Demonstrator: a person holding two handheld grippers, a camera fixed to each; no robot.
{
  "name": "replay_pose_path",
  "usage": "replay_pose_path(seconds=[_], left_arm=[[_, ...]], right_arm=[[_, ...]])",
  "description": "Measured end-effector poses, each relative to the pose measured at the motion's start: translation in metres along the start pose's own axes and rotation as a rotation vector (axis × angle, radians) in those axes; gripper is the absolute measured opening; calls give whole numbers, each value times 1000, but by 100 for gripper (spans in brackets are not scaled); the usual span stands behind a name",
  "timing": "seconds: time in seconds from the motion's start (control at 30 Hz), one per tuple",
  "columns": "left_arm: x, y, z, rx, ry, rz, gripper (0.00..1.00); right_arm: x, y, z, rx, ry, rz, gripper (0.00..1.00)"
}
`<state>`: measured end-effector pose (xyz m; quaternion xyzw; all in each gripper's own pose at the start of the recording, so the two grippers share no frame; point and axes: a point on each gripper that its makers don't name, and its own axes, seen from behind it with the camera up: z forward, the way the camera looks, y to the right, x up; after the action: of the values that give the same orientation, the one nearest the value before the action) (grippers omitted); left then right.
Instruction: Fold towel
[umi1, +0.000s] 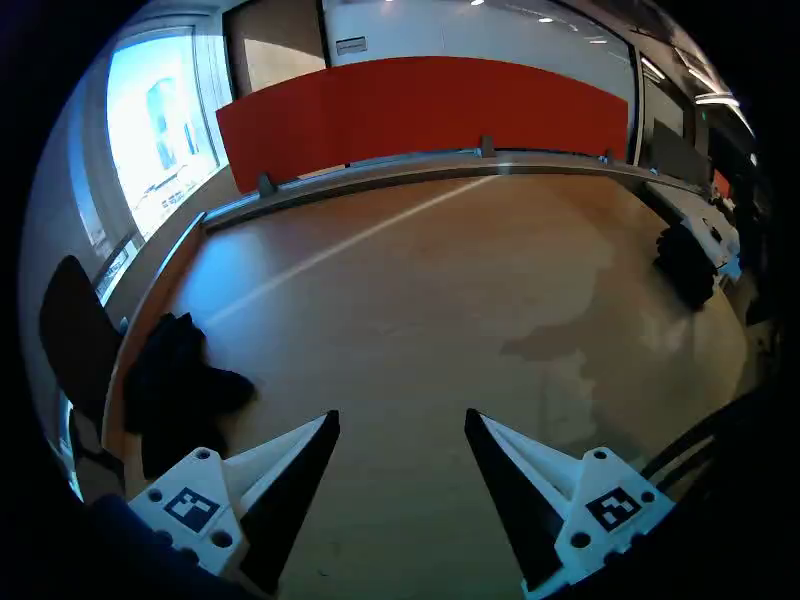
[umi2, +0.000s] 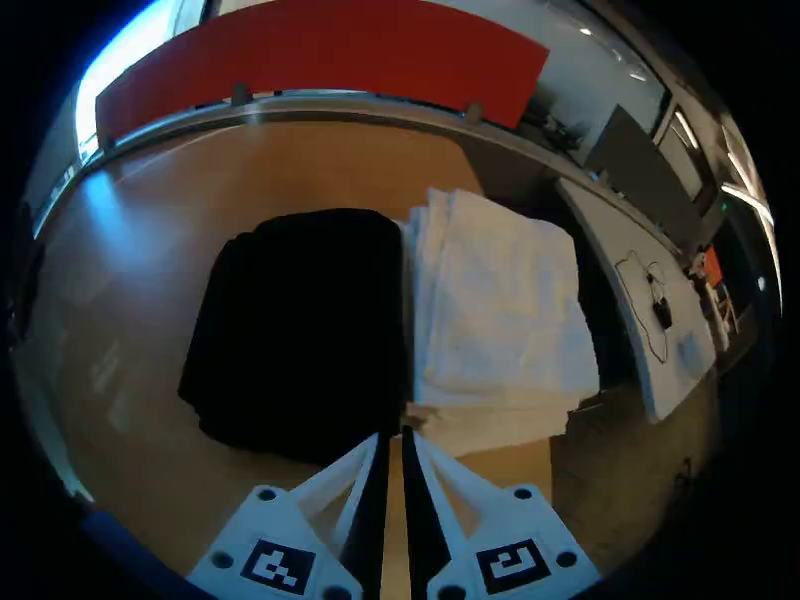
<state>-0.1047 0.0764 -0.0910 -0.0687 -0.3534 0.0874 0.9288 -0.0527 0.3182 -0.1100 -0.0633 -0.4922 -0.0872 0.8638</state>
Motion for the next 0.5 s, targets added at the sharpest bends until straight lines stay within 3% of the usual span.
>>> replay_pose_path(seconds=[0.17,0.33,0.5], left_arm=[[1,-1,-1,1,5,0,93],[2,-2,-2,-2,10,-4,93],[2,-2,-3,-5,15,-2,93]], right_arm=[[-3,8,-4,-40,6,20,25],[-2,9,-11,-57,29,45,64],[1,2,-18,-56,60,55,93]])
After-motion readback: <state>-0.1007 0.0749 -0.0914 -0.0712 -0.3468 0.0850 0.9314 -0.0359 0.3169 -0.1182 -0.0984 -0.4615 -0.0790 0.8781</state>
